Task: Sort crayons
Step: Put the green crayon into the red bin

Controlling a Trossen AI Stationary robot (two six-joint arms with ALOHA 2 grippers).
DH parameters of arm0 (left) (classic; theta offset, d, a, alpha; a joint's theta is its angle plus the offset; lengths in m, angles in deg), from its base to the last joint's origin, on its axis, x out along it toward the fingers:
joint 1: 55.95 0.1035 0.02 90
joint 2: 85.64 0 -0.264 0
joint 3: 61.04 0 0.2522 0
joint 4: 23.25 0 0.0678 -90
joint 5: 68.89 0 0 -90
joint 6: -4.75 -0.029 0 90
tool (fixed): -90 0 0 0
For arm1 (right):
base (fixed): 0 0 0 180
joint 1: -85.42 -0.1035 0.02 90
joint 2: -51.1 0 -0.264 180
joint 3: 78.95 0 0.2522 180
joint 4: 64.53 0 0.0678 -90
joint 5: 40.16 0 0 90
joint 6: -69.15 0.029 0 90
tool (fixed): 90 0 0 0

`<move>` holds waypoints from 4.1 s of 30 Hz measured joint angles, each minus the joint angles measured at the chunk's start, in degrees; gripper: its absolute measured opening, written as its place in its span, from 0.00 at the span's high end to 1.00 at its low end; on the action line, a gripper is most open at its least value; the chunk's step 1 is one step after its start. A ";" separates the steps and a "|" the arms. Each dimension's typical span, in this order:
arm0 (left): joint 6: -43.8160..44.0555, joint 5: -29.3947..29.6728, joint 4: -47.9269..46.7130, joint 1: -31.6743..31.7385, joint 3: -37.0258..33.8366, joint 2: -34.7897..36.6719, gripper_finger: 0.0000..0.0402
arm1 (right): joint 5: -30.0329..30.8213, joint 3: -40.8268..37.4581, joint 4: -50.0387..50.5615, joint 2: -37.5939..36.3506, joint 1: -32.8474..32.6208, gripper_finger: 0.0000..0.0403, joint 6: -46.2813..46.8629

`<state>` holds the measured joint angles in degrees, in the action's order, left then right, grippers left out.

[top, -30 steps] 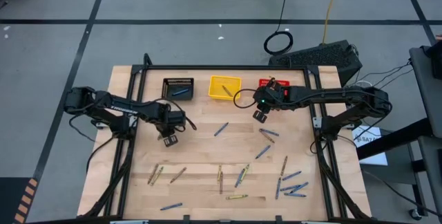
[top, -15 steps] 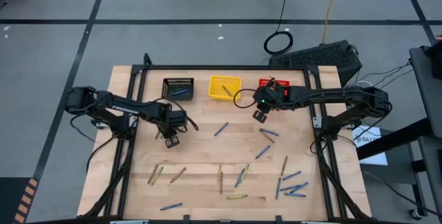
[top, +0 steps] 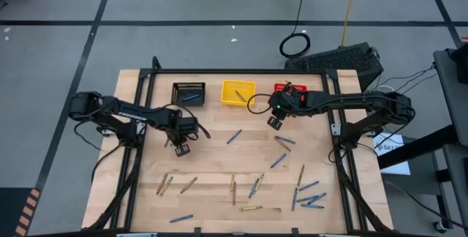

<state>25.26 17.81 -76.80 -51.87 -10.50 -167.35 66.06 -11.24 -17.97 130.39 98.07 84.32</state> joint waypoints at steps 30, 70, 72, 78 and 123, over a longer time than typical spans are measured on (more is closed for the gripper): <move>-4.45 0.92 11.82 -0.07 7.14 9.42 1.00 | -16.55 -0.01 -17.82 0.00 -4.36 0.75 0.71; -19.96 1.96 52.76 -0.07 7.14 11.33 1.00 | -11.80 0.00 -49.94 0.04 -10.90 0.75 -17.50; -19.96 1.96 52.94 -0.07 7.14 11.31 1.00 | -11.84 -0.02 -50.74 0.04 -10.88 0.75 -17.82; -19.96 1.96 54.67 -0.07 7.06 10.29 1.00 | -11.91 -0.02 -52.76 0.04 -10.88 0.75 -18.46; -22.53 1.85 59.13 0.13 7.07 6.70 1.00 | -12.02 -0.02 -61.24 4.46 -10.51 0.97 -16.52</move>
<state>2.73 19.65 -17.67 -51.74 -3.42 -160.65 54.04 -11.26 -79.21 134.85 87.55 67.80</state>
